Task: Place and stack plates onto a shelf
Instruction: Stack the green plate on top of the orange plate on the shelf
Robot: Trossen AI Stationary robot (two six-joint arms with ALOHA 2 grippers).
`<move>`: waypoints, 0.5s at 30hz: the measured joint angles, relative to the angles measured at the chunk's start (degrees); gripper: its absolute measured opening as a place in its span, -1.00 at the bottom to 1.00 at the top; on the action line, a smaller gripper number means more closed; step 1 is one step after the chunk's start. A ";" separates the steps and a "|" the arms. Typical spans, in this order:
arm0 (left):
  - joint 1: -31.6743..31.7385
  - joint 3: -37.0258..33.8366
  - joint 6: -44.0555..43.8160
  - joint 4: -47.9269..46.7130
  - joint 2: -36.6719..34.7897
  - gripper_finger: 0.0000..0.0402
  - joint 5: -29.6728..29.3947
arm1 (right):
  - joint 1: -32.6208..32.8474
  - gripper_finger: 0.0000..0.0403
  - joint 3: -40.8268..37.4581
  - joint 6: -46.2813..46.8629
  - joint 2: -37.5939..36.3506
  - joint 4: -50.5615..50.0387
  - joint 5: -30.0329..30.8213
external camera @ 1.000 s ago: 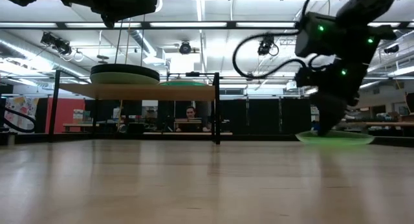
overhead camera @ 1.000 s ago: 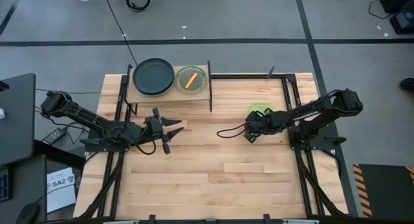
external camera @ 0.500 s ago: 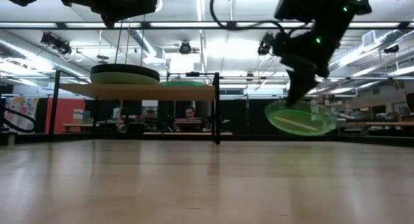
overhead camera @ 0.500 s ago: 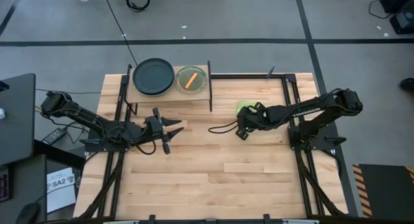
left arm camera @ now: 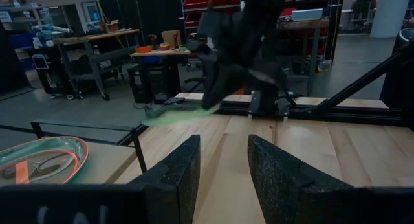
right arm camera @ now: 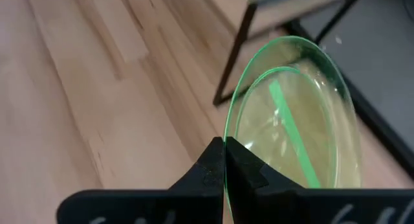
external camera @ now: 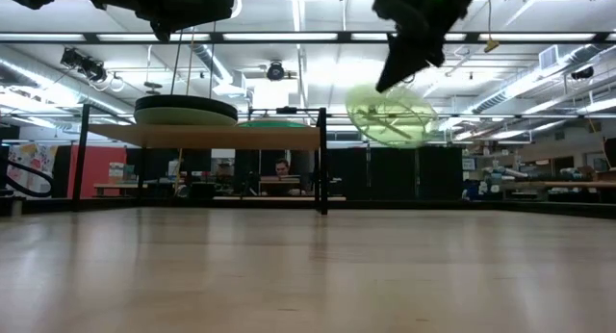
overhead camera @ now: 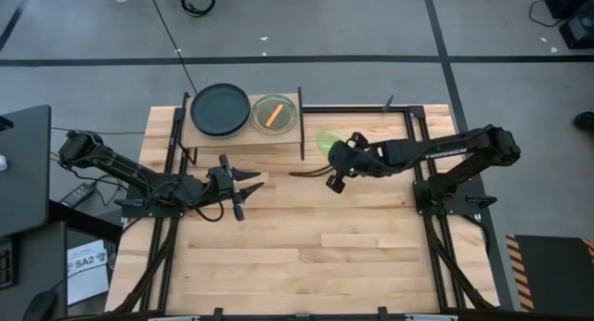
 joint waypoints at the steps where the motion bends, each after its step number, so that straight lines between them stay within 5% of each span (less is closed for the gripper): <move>1: -0.01 0.00 0.00 0.02 0.00 -0.32 0.00 | 0.00 -0.96 0.98 -0.79 0.00 -0.02 0.00; 15: -0.01 0.00 0.00 0.02 0.00 -0.32 0.00 | -2.39 -0.96 9.19 -15.42 -0.02 6.72 0.46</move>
